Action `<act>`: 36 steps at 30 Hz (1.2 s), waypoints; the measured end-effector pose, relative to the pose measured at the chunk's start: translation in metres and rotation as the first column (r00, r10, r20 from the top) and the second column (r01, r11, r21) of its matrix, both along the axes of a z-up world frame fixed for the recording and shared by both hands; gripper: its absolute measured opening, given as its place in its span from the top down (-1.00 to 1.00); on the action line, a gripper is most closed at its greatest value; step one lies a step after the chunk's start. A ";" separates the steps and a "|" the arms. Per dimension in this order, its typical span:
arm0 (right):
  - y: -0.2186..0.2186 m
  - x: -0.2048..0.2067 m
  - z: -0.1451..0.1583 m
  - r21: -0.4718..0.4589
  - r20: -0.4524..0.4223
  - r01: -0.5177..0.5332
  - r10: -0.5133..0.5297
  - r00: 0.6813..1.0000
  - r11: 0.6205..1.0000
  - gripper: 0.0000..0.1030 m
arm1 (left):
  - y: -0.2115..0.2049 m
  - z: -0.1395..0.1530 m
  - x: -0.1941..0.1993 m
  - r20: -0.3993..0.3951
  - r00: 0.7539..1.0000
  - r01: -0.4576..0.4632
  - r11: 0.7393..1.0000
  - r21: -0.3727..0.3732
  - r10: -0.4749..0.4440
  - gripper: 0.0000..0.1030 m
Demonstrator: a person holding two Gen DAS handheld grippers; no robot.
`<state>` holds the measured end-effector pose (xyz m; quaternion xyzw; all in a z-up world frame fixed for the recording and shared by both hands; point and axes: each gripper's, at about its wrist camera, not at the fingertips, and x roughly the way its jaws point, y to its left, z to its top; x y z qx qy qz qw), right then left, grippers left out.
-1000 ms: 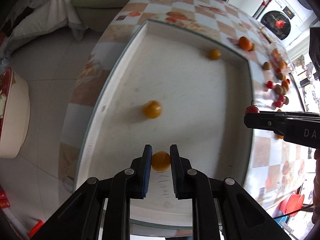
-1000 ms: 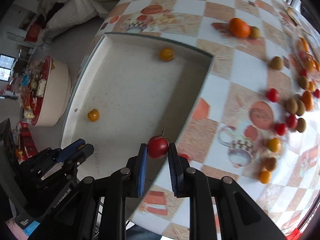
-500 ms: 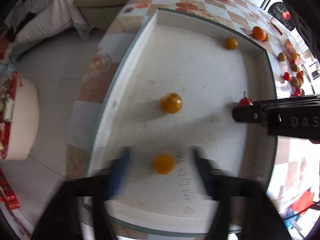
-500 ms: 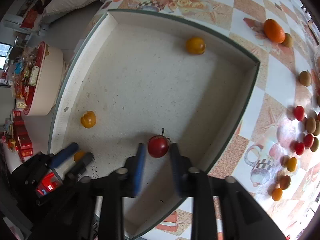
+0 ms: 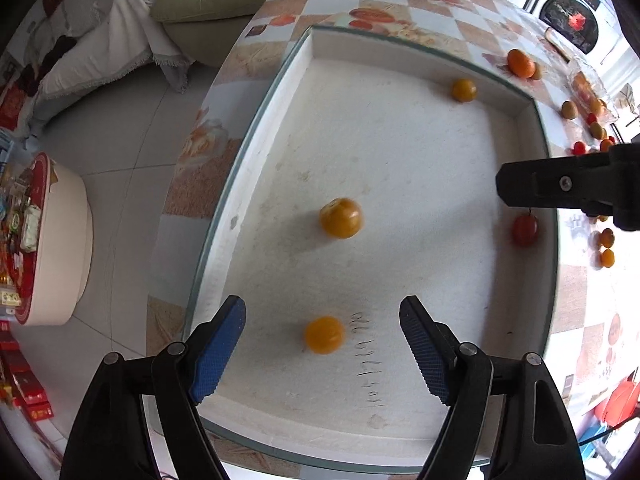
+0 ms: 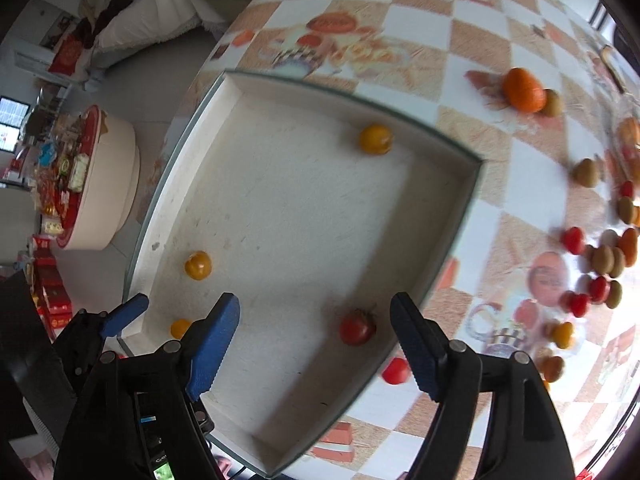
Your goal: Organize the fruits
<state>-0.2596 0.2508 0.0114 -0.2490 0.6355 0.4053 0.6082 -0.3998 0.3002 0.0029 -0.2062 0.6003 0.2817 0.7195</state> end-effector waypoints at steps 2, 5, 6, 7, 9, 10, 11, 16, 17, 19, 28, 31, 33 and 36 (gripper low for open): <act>-0.009 0.003 0.005 0.008 0.008 0.028 -0.028 1.000 1.000 -0.56 | -0.005 0.005 0.006 0.009 1.000 0.015 1.000 0.005 -0.015 -0.56; -0.026 0.011 0.011 0.005 0.032 0.071 -0.071 0.997 0.997 -0.56 | -0.015 0.014 0.020 0.031 0.998 0.046 0.999 0.017 -0.046 -0.56; -0.034 0.014 0.013 0.004 0.039 0.086 -0.086 0.995 0.996 -0.56 | -0.018 0.017 0.027 0.037 0.998 0.058 0.998 0.021 -0.059 -0.56; -0.042 0.018 0.014 0.001 0.048 0.104 -0.104 0.993 0.995 -0.56 | -0.023 0.020 0.033 0.044 0.996 0.074 0.997 0.025 -0.075 -0.56; -0.055 0.026 0.016 -0.009 0.062 0.138 -0.138 0.989 0.990 -0.56 | -0.028 0.025 0.040 0.058 0.993 0.098 0.995 0.031 -0.099 -0.56; -0.062 0.031 0.016 -0.013 0.068 0.155 -0.154 0.986 0.988 -0.56 | -0.031 0.027 0.047 0.067 0.991 0.114 0.993 0.033 -0.116 -0.56; -0.071 0.035 0.017 -0.016 0.075 0.172 -0.171 0.983 0.985 -0.56 | -0.035 0.030 0.052 0.073 0.989 0.127 0.991 0.036 -0.130 -0.56; -0.126 0.064 0.020 -0.038 0.102 0.259 -0.254 0.962 0.965 -0.56 | -0.049 0.048 0.074 0.105 0.976 0.186 0.981 0.050 -0.190 -0.56; -0.136 0.069 0.019 -0.043 0.103 0.275 -0.269 0.957 0.961 -0.56 | -0.051 0.050 0.081 0.112 0.973 0.198 0.979 0.053 -0.203 -0.56; -0.152 0.074 0.018 -0.051 0.111 0.303 -0.296 0.949 0.952 -0.56 | -0.056 0.054 0.096 0.125 0.966 0.219 0.974 0.056 -0.224 -0.56; -0.207 0.089 0.010 -0.058 0.115 0.385 -0.377 0.919 0.921 -0.56 | -0.085 0.063 0.164 0.167 0.927 0.329 0.942 0.068 -0.336 -0.56; -0.219 0.091 0.007 -0.056 0.106 0.402 -0.395 0.913 0.914 -0.56 | -0.093 0.055 0.189 0.162 0.918 0.357 0.932 0.058 -0.362 -0.56; -0.227 0.092 0.006 -0.049 0.094 0.409 -0.404 0.910 0.911 -0.56 | -0.097 0.047 0.204 0.152 0.918 0.365 0.930 0.043 -0.367 -0.56; -0.234 0.093 0.003 -0.044 0.088 0.409 -0.404 0.911 0.912 -0.56 | -0.101 0.031 0.223 0.123 0.918 0.375 0.926 0.038 -0.377 -0.56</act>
